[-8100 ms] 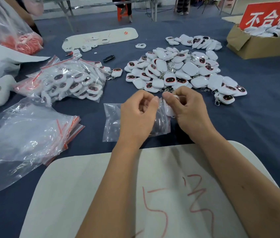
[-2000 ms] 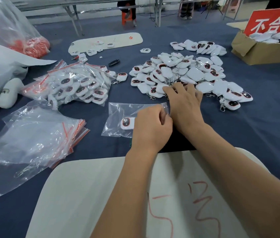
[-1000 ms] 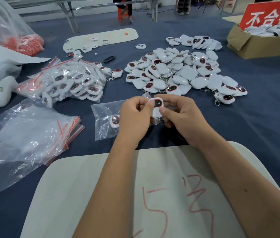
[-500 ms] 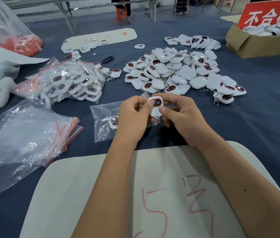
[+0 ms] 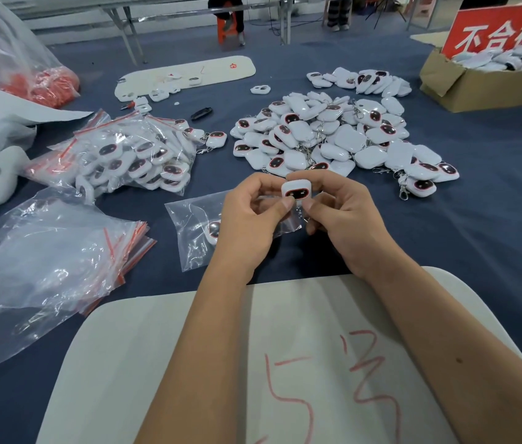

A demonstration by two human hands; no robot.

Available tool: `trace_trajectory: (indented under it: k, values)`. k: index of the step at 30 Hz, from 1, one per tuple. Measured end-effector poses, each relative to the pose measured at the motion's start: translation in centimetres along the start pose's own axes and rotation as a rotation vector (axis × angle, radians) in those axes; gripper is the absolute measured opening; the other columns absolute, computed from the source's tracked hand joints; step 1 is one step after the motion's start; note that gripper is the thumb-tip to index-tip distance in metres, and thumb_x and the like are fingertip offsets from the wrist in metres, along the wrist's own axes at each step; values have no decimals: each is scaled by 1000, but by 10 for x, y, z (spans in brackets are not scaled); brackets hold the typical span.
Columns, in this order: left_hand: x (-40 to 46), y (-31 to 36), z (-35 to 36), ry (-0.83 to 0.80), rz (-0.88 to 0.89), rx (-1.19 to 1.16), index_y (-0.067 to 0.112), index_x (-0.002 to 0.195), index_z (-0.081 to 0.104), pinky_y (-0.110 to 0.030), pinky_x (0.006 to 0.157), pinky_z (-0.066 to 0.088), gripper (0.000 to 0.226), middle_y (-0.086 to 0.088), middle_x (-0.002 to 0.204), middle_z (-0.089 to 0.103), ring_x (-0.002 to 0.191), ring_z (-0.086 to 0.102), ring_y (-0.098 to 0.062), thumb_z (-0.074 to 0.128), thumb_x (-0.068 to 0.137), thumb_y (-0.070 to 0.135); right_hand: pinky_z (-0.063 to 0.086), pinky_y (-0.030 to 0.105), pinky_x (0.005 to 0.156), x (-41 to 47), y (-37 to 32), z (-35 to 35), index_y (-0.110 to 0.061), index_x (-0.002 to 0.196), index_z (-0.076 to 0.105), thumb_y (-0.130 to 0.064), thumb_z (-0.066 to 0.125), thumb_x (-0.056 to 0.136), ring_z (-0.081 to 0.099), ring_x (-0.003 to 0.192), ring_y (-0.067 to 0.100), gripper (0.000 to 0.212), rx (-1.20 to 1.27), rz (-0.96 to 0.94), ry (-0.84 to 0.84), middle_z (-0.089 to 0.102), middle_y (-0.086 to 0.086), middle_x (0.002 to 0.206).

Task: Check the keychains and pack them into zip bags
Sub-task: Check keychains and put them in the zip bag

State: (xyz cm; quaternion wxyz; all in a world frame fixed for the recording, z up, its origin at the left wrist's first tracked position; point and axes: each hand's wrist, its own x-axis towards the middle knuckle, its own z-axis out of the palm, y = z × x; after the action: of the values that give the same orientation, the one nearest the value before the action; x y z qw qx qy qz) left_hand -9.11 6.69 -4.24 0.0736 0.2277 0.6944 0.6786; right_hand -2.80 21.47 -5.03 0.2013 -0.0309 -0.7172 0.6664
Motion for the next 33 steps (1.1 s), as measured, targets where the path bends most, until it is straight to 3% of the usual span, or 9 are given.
trace_trajectory:
  k: [3, 6, 9, 21, 25, 33]
  values:
    - [0, 0, 0, 9, 9, -3, 14, 99, 71, -45, 90, 61, 16, -6, 100, 76, 86, 69, -13, 71, 93, 0, 50, 38, 70, 0, -1, 0, -30, 113, 77, 3, 60, 97, 53, 62, 22, 40, 1, 10, 2, 72, -2, 96]
    - [1, 0, 1, 21, -56, -76, 15, 100, 74, -31, 74, 61, 12, -10, 97, 77, 83, 71, -16, 70, 96, 5, 49, 36, 59, -1, -2, 2, -25, 115, 77, -3, 62, 92, 52, 62, 23, 35, 57, 29, 1, 70, 7, 87]
    - [2, -1, 1, 19, -108, -101, 15, 101, 76, -23, 70, 59, 8, -8, 92, 78, 78, 72, -13, 70, 98, 11, 48, 31, 53, -2, -2, 2, -19, 115, 77, -3, 64, 92, 54, 63, 20, 31, 95, 47, 2, 67, 12, 85]
    - [2, -2, 1, 20, -137, -85, 10, 105, 76, -19, 63, 56, 10, 0, 76, 76, 62, 68, -10, 70, 98, 14, 49, 30, 54, -1, -1, 1, -17, 110, 79, -10, 64, 88, 59, 63, 16, 28, 170, 114, 7, 73, 8, 87]
    - [1, -1, 2, 7, -142, -87, 9, 105, 76, -20, 63, 56, 10, 1, 75, 75, 62, 69, -11, 71, 98, 15, 47, 30, 53, -1, -3, 0, -12, 110, 79, -17, 61, 97, 57, 62, 18, 23, 173, 131, 10, 69, 13, 84]
    - [-1, 2, 5, -44, -178, -109, 5, 105, 75, -19, 62, 56, 13, -8, 80, 77, 63, 72, -14, 75, 95, 13, 39, 26, 44, 2, -6, 0, -6, 96, 78, 0, 55, 100, 51, 54, 24, 24, 146, 196, 91, 65, 15, 73]
